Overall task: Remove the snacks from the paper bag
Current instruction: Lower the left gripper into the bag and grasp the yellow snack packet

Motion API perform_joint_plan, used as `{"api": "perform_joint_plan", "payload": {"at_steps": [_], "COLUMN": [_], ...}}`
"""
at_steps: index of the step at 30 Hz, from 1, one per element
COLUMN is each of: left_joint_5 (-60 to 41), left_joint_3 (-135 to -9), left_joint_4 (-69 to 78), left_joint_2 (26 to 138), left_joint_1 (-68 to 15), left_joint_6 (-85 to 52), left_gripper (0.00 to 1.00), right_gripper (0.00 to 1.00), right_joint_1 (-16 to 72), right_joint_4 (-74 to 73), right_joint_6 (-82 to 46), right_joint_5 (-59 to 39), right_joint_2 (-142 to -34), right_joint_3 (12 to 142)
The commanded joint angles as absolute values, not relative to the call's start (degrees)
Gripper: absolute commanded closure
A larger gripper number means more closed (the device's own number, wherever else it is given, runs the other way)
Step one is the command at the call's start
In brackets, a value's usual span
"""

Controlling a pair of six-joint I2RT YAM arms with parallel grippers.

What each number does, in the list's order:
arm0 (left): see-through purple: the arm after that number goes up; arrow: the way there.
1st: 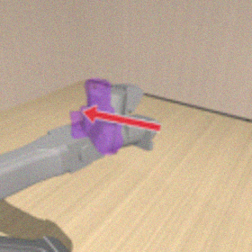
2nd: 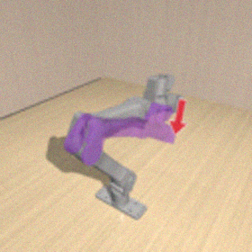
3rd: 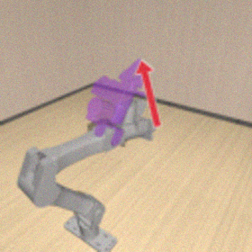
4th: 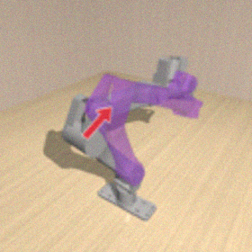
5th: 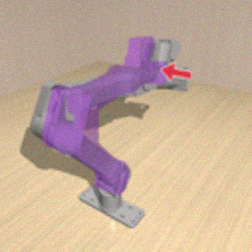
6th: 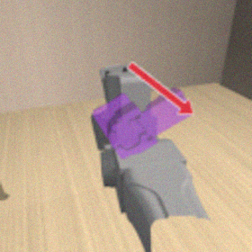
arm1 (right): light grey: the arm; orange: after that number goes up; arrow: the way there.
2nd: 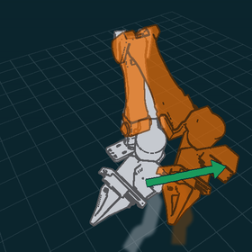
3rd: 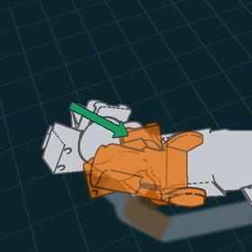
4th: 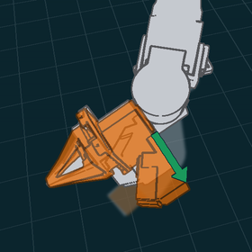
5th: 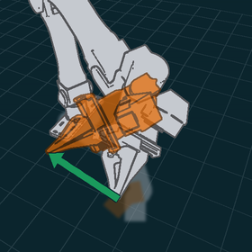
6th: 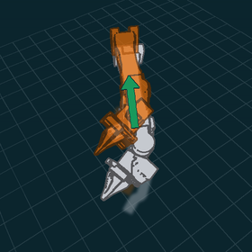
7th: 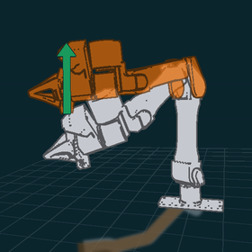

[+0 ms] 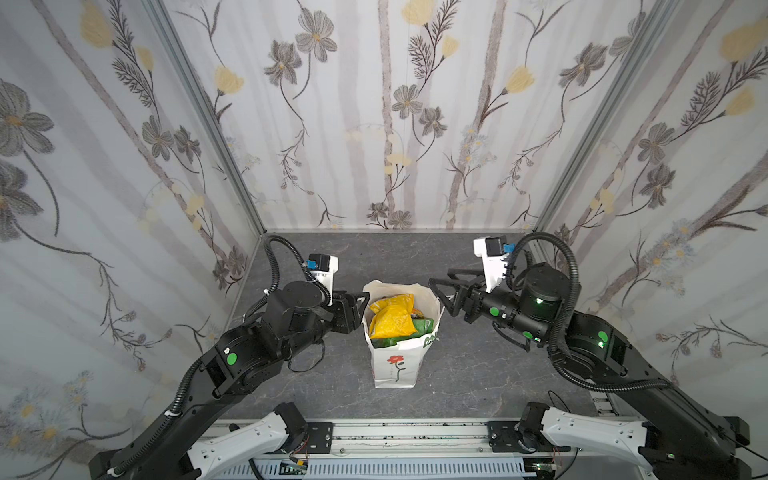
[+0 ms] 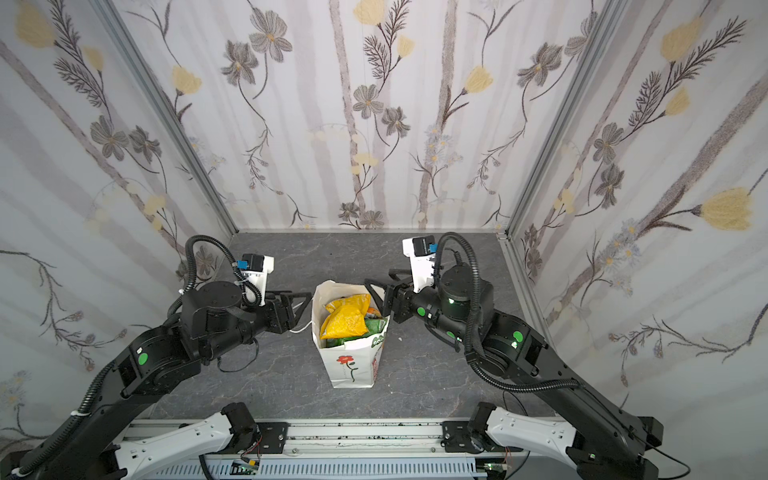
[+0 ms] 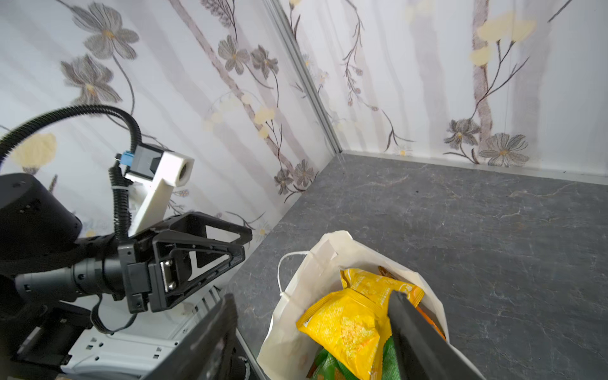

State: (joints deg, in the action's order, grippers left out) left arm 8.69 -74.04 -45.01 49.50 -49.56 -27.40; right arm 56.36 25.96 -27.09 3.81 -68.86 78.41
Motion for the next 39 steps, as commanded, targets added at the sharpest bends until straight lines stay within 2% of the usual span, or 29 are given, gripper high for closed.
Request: {"api": "perform_joint_plan", "payload": {"at_steps": [1,5,12,15,17,20,23,26,32,39], "left_joint_5": [8.76,11.14,14.85,15.26,11.69,7.89,10.75,12.57,13.69,16.73], "left_joint_3": [-76.08,-77.24,-76.19,-73.97,-72.31,-71.46,-74.17,-76.69,-82.68,-86.08], "left_joint_4": [-49.92,-52.95,-56.07,-54.66,-50.53,-45.86,-47.24,-47.16,-48.75,-53.94], "left_joint_2": [49.09,47.05,43.77,42.27,42.21,46.18,53.29,58.84,69.48,78.55], "left_joint_1": [-49.49,-49.49,-49.49,-49.48,-49.54,-49.48,-50.27,-52.25,-56.41,-56.57], "left_joint_6": [-20.51,-19.07,-20.72,-22.84,-24.86,-29.52,-33.24,-33.77,-32.38,-31.83], "left_gripper": [0.32,0.22,0.11,0.08,0.08,0.13,0.23,0.29,0.31,0.32], "right_gripper": [0.28,0.27,0.24,0.24,0.24,0.24,0.24,0.23,0.22,0.20], "right_joint_1": [58.06,59.06,59.14,59.21,59.20,59.07,58.44,56.50,53.15,51.86], "right_joint_4": [34.86,37.00,40.27,38.89,37.66,35.67,35.02,35.07,34.80,33.67], "right_joint_6": [-24.45,-24.78,-24.08,-24.08,-24.40,-25.22,-25.20,-25.57,-25.74,-25.84], "right_joint_5": [4.91,7.73,11.24,11.59,10.89,11.85,14.38,14.01,12.86,11.62], "right_joint_2": [-74.26,-79.50,-88.61,-88.97,-88.02,-85.42,-82.41,-79.44,-75.14,-71.99], "right_joint_3": [82.18,83.78,86.19,85.66,85.20,84.52,83.64,82.01,78.35,75.53]}}
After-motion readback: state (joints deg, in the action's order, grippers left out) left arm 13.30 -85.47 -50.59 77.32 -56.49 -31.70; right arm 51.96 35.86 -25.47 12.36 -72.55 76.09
